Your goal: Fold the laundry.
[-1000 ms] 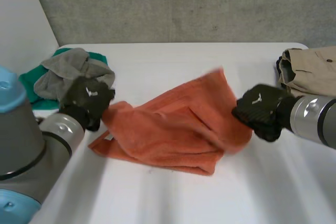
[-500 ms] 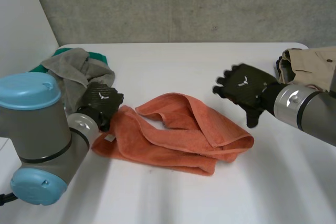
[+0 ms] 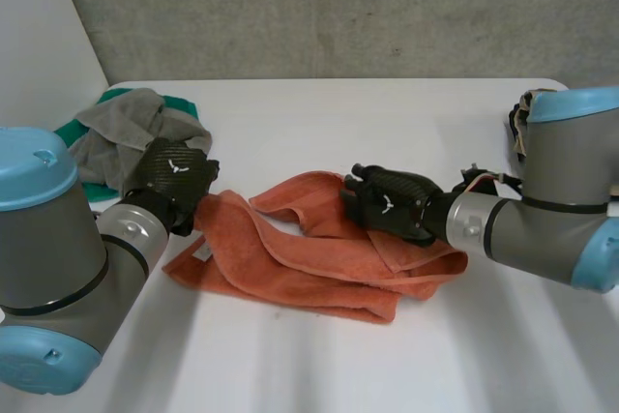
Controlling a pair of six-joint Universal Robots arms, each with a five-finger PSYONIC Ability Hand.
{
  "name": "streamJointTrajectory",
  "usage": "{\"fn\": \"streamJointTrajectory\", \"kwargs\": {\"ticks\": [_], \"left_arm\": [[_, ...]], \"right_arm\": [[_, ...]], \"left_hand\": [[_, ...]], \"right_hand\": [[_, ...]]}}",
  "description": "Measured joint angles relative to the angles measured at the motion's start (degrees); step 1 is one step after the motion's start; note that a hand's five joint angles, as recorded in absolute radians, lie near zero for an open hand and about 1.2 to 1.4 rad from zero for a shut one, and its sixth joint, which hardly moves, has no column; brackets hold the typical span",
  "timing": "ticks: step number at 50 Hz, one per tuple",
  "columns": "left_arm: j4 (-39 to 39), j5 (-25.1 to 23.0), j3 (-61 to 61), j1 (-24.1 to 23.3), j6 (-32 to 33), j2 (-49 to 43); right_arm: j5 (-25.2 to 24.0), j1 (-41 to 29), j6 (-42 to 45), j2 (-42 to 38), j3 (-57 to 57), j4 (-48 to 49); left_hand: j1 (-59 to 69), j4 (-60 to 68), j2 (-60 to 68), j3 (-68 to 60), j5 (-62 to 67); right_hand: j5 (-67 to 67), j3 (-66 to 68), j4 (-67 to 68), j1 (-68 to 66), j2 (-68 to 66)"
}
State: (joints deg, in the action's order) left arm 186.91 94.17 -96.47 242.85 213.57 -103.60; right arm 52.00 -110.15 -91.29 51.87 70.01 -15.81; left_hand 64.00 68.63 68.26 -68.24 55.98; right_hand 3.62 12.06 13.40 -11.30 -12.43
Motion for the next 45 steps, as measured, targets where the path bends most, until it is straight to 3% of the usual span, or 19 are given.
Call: {"fn": "streamJointTrajectory", "kwargs": {"ticks": [7,12,14,20,27,33,39,45], "left_arm": [[0.02,-0.03,0.06,0.0,0.0,0.07],[0.02,0.03,0.17,0.08,0.0,0.58],[0.0,0.11,0.16,0.19,0.0,1.05],[-0.19,0.22,0.08,1.24,0.0,3.21],[-0.77,0.03,-0.15,4.55,0.03,7.83],[-2.62,-0.52,-2.26,7.04,0.26,10.77],[-3.5,-2.56,-4.01,7.43,0.38,8.22],[-2.69,-4.04,0.2,6.94,0.53,-2.49]], "right_arm": [[-0.11,-0.84,-0.64,-3.91,-2.48,2.2],[0.57,-1.05,-2.76,-5.83,-5.37,3.81],[1.57,-0.98,-3.88,-5.22,-6.45,4.02],[7.33,0.09,-10.5,-0.67,-8.33,4.16],[13.92,6.17,-26.56,9.01,-7.26,2.65],[18.56,13.5,-35.42,16.81,-2.84,-9.1],[20.6,16.65,-36.51,17.67,-0.14,-21.06],[21.11,16.74,-37.34,12.51,-1.75,-18.85]], "left_hand": [[0.0,0.0,0.0,0.0,0.0],[0.0,0.0,0.0,0.0,0.0],[0.0,0.0,0.0,0.0,0.0],[0.0,0.01,0.0,0.0,0.01],[0.0,0.01,0.0,0.0,0.0],[0.0,0.01,0.0,0.0,0.0],[0.0,0.01,0.0,0.0,0.01],[0.0,0.02,0.0,0.0,0.0]], "right_hand": [[0.87,1.4,0.77,-0.98,-1.15],[41.0,43.79,42.45,-39.25,-44.18],[50.89,53.27,52.08,-44.24,-53.05],[53.0,55.95,54.54,-44.79,-53.99],[53.03,55.95,54.57,-44.99,-53.99],[53.03,55.95,54.58,-44.99,-53.99],[53.03,55.96,54.58,-44.99,-53.99],[53.03,55.96,54.58,-44.99,-53.99]]}}
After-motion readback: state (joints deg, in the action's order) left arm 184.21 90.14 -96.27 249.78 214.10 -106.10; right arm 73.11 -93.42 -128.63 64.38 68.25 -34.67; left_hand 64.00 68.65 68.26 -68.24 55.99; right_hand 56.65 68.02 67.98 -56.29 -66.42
